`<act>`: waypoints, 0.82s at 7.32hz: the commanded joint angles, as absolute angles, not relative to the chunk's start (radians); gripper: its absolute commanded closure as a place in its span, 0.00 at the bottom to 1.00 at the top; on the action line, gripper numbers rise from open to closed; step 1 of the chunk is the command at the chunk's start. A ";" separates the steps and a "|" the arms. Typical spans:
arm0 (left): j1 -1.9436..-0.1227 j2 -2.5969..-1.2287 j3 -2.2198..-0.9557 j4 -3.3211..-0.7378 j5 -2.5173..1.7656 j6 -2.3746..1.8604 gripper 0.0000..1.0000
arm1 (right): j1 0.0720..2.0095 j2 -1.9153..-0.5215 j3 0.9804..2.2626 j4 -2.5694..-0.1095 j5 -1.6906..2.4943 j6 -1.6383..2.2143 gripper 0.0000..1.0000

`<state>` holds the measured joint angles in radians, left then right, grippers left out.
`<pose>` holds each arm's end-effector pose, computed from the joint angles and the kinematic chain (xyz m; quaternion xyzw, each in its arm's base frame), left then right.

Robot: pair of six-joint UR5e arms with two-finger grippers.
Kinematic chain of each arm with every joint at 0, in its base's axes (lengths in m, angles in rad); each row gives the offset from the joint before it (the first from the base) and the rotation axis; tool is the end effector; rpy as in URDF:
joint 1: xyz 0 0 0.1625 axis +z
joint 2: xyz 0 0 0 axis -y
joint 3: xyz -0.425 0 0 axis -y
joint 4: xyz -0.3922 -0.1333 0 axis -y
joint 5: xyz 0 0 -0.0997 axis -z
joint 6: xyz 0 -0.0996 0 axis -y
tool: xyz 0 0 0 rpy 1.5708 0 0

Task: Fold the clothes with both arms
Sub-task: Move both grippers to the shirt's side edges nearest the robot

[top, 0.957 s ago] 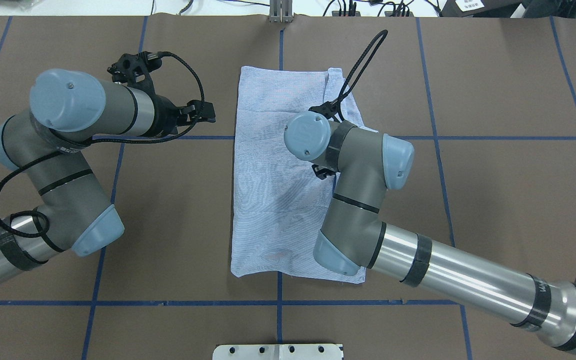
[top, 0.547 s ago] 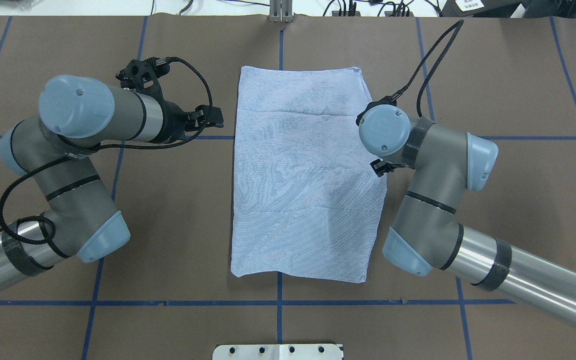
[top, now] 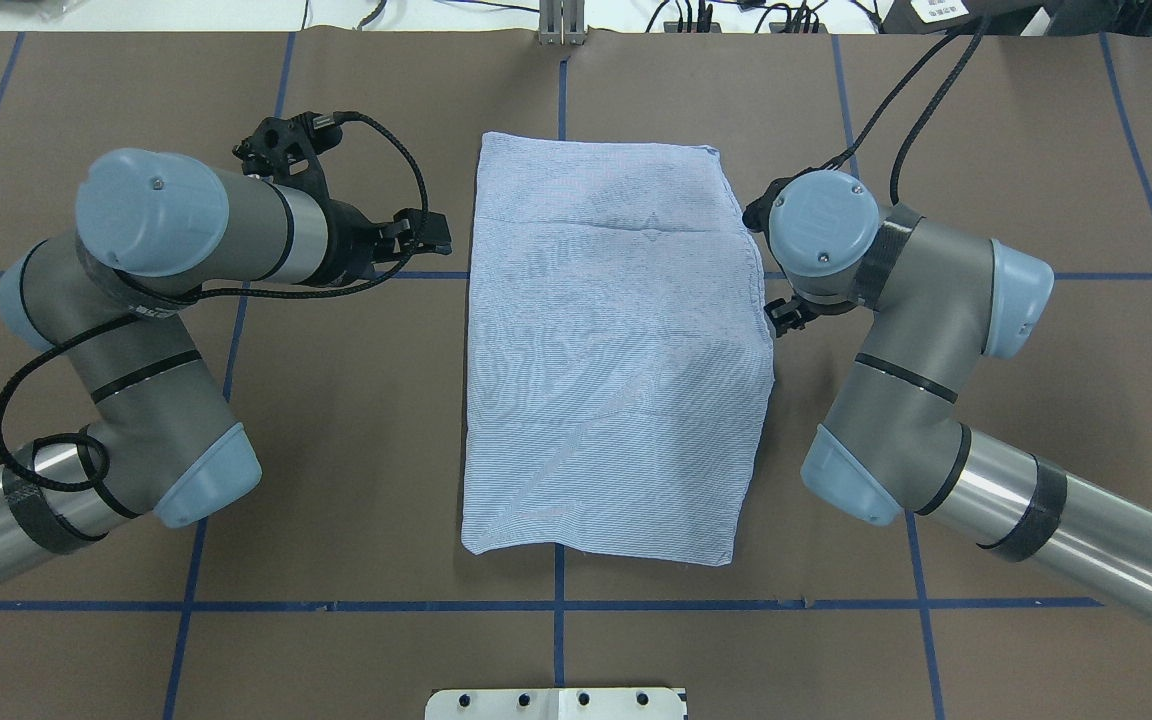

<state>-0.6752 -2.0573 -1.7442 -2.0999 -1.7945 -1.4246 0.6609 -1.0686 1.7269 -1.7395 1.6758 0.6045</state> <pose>0.4268 -0.4842 0.2414 0.1374 0.5472 -0.1549 0.8110 -0.4372 -0.4956 0.3356 0.1409 -0.2032 -0.1599 0.9556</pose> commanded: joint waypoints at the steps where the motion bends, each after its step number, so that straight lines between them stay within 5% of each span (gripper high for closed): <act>1: -0.635 -2.040 -1.802 -2.091 -1.796 -1.460 0.00 | 0.667 -1.089 1.820 -1.695 1.768 0.662 0.00; 6: -0.372 -2.033 -1.821 -1.988 -1.770 -1.658 0.01 | 0.655 -1.160 2.063 -1.692 1.936 0.911 0.00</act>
<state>-0.4331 -2.0361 -1.8247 -1.9921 -1.7828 -1.6170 0.6636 -1.1558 2.0256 -1.6928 1.9186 0.8524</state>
